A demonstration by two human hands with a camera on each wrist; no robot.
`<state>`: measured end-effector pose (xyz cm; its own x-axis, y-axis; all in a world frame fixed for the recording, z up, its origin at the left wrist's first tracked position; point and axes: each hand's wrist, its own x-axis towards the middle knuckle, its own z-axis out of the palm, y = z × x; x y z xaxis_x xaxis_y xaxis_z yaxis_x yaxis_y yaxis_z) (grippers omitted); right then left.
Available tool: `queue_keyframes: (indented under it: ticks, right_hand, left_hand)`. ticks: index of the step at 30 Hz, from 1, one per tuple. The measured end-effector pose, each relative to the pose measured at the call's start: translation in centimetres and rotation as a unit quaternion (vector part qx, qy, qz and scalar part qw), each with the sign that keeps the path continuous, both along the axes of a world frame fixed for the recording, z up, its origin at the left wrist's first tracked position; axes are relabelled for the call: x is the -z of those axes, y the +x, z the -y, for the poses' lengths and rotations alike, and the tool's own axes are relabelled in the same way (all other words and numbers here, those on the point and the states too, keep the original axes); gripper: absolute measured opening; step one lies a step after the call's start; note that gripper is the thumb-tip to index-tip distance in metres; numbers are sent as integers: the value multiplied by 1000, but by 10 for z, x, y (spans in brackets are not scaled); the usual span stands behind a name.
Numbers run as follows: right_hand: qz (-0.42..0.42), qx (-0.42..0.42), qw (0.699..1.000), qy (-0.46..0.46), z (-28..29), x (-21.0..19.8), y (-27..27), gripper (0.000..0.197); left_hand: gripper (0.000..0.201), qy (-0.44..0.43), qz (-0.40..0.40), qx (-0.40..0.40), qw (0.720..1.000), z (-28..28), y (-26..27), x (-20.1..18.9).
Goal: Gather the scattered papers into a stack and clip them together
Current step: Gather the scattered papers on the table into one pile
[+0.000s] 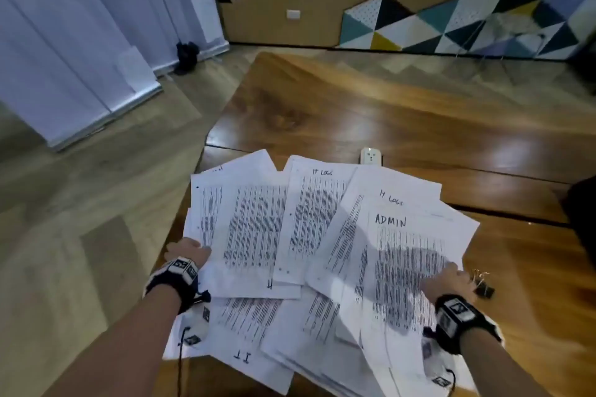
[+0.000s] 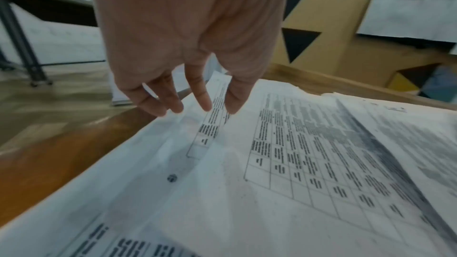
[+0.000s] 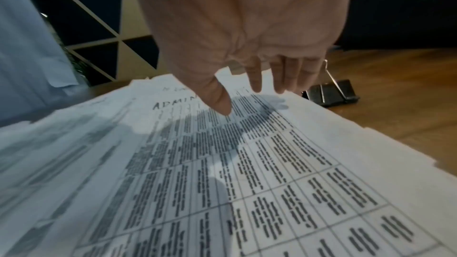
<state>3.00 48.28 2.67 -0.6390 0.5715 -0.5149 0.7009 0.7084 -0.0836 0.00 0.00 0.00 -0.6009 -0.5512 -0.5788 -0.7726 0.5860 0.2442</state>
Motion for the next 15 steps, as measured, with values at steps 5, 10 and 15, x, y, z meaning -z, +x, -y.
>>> queue_keyframes:
  ticks: [5,10,15]
  right_hand:
    - [-7,93,996,-11,-5,10,-5,93]
    - [-63,106,992,-17,-12,24,-4,78]
    - [-185,206,945,-176,-11,23,4,31]
  left_hand:
    - [85,-21,26,-35,999,8,-12,10]
    - [96,-26,21,-42,999,18,-11,25]
    - [77,-35,20,3,999,14,-5,20]
